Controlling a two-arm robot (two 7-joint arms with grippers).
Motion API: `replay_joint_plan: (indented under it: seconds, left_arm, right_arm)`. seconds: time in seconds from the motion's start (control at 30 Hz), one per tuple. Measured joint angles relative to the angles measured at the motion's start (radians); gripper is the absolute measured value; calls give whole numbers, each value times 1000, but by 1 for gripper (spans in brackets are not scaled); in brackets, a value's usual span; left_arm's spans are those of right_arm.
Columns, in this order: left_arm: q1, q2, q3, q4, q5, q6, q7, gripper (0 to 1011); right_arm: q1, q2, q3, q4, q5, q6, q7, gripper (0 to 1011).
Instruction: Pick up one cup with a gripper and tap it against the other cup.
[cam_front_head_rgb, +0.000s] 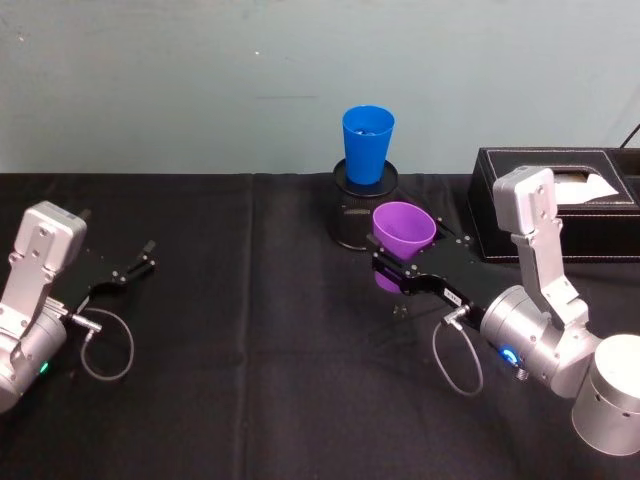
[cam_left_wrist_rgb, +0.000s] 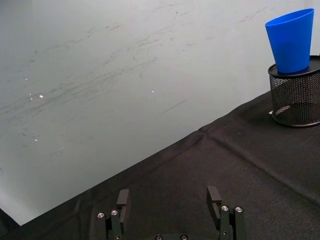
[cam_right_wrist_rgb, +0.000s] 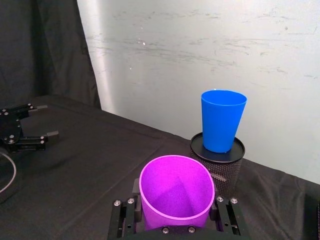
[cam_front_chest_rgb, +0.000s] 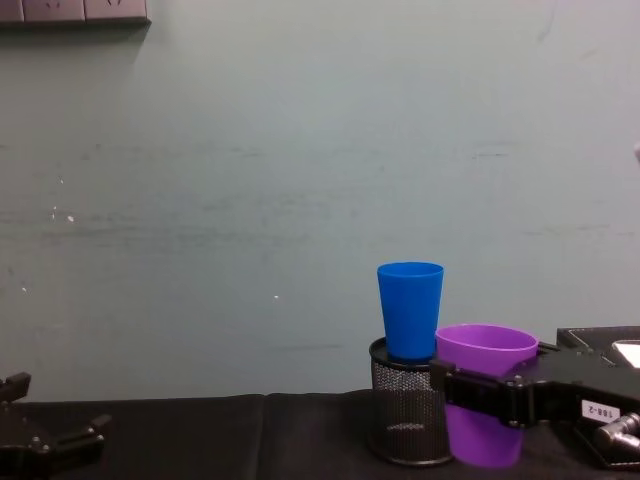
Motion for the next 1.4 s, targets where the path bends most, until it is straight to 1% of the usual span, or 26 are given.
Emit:
replay_joint_plan:
  seconds: [1.4]
  left_arm:
    - [0,0,0,0,0,0,0,1000]
  right_arm:
    - [2,0,-3,4,0,-6,-1,723]
